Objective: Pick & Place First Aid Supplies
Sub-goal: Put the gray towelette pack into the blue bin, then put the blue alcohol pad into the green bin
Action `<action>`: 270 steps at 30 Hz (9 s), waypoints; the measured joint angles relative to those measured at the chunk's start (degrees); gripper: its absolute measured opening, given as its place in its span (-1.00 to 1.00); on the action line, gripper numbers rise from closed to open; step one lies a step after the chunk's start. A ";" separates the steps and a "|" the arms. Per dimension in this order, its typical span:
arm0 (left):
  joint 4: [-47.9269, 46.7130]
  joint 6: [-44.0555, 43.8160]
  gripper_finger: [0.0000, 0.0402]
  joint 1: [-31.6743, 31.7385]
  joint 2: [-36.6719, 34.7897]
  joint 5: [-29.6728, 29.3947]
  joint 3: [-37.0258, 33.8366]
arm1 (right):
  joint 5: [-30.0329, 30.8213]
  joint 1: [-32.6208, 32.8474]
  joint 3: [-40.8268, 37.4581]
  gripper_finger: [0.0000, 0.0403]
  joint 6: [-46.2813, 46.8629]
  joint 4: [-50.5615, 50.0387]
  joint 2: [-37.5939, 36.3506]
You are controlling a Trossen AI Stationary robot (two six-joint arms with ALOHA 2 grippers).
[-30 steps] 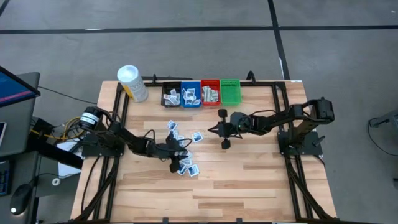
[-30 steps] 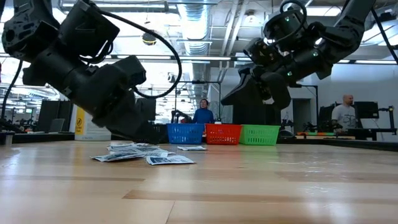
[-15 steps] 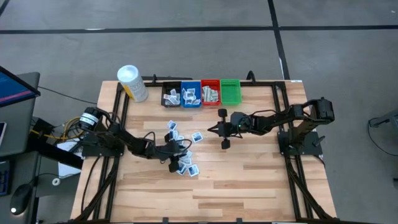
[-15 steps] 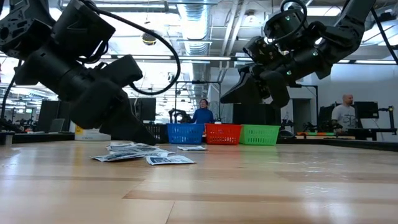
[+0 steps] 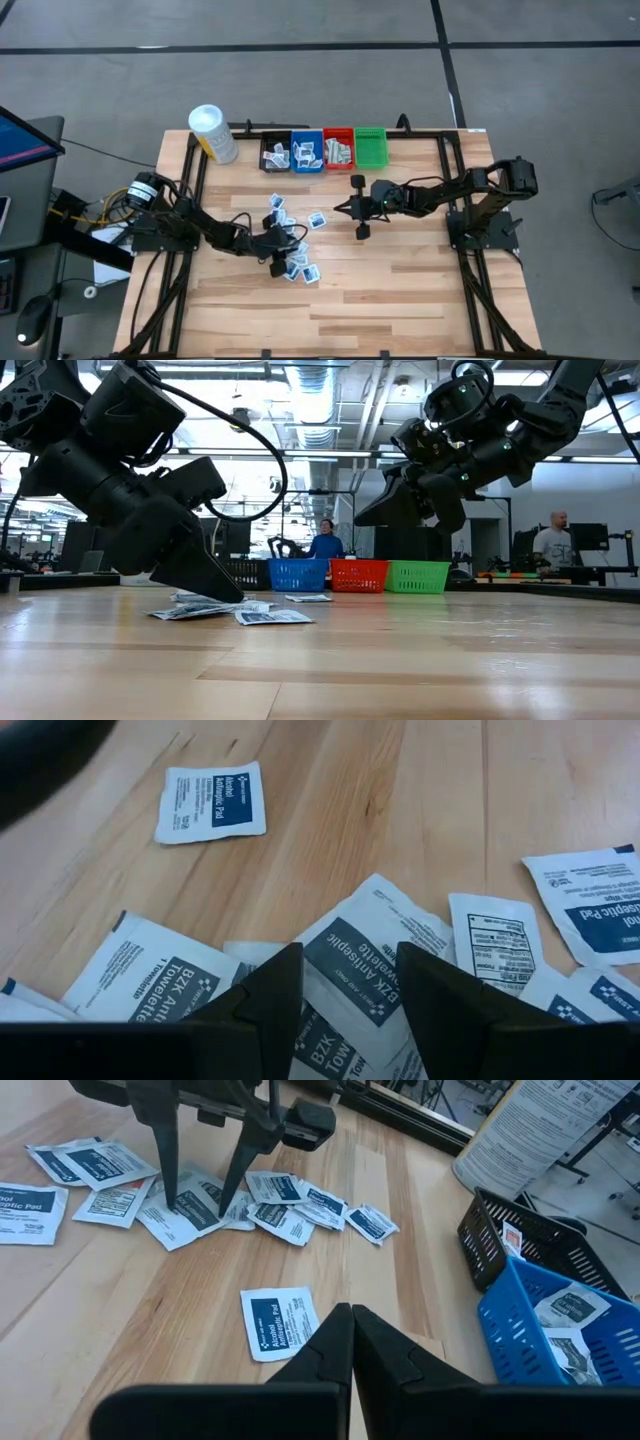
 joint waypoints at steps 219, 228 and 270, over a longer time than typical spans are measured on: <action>13.10 23.59 -0.48 51.49 -1.55 24.18 11.65 | -1.26 -16.74 0.04 -1.00 4.55 2.82 5.27; 14.74 31.03 -0.48 45.87 -2.59 26.95 11.56 | 2.21 -16.98 0.11 -1.00 1.12 -2.69 -0.02; 14.78 28.47 -0.48 51.02 -17.57 25.51 -5.53 | 1.78 -31.44 0.04 -1.00 -10.79 -2.10 -12.30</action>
